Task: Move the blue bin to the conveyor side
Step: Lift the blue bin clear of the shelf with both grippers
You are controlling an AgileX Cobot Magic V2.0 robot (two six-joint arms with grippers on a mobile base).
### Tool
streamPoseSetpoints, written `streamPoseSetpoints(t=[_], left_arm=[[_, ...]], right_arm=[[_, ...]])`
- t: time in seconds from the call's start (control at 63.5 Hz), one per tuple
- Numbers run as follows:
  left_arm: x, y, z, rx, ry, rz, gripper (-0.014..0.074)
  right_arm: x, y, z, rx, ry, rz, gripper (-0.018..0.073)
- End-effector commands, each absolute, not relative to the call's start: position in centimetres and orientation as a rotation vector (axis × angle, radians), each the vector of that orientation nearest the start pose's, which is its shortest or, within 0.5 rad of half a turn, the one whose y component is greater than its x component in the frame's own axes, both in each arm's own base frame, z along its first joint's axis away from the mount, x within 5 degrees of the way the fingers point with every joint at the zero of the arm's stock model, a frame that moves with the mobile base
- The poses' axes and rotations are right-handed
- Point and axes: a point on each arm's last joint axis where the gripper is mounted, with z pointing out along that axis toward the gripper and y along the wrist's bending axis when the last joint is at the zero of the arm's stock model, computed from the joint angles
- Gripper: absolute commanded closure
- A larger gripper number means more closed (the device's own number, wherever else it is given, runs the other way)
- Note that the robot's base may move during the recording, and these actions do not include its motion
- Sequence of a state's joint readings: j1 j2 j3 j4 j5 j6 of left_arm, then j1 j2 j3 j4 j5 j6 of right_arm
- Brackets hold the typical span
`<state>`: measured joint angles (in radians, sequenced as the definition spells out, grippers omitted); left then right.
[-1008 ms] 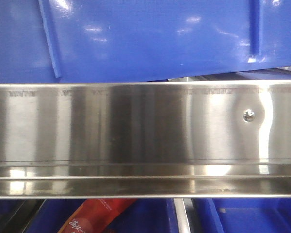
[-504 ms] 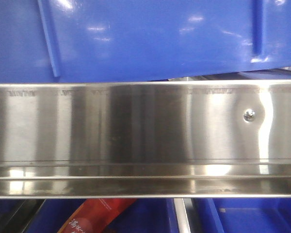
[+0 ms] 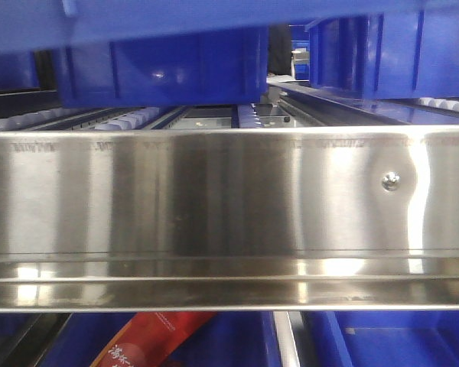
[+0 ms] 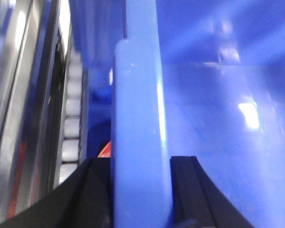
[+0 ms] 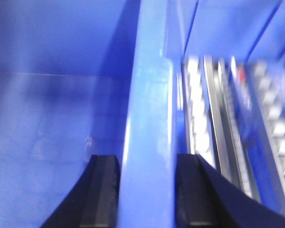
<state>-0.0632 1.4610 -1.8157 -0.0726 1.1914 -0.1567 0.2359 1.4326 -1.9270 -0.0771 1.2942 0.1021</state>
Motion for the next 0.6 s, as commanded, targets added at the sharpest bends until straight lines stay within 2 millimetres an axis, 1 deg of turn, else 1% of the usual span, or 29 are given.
streamPoseSetpoints(t=[0.0,0.11,0.189,0.268,0.378,0.472,0.583], left_arm=[[26.9,-2.4,50.0,-0.101,2.198,-0.219,0.0615],[25.5,-2.3,50.7,-0.098,2.19,-0.22,0.0615],[24.8,-2.2,51.2,-0.096,2.167,-0.221,0.0615],[24.1,-2.2,51.6,-0.094,2.146,-0.223,0.0615],[23.2,-2.1,51.9,-0.093,2.157,-0.222,0.0615],[22.3,-2.1,51.9,-0.092,2.17,-0.221,0.0615],[21.0,-2.0,51.7,-0.091,2.167,-0.221,0.0615]], right_arm=[[24.0,4.9,53.1,-0.119,2.125,0.088,0.0639],[22.8,4.6,53.4,-0.117,2.109,0.091,0.0639],[22.0,4.4,52.7,-0.12,2.132,0.087,0.0639],[21.2,4.2,51.0,-0.126,2.184,0.078,0.0639],[19.8,3.9,50.4,-0.102,2.127,0.102,0.0639],[18.3,3.5,50.7,-0.097,2.106,0.107,0.0639],[17.3,3.3,51.0,-0.094,2.099,0.108,0.0639]])
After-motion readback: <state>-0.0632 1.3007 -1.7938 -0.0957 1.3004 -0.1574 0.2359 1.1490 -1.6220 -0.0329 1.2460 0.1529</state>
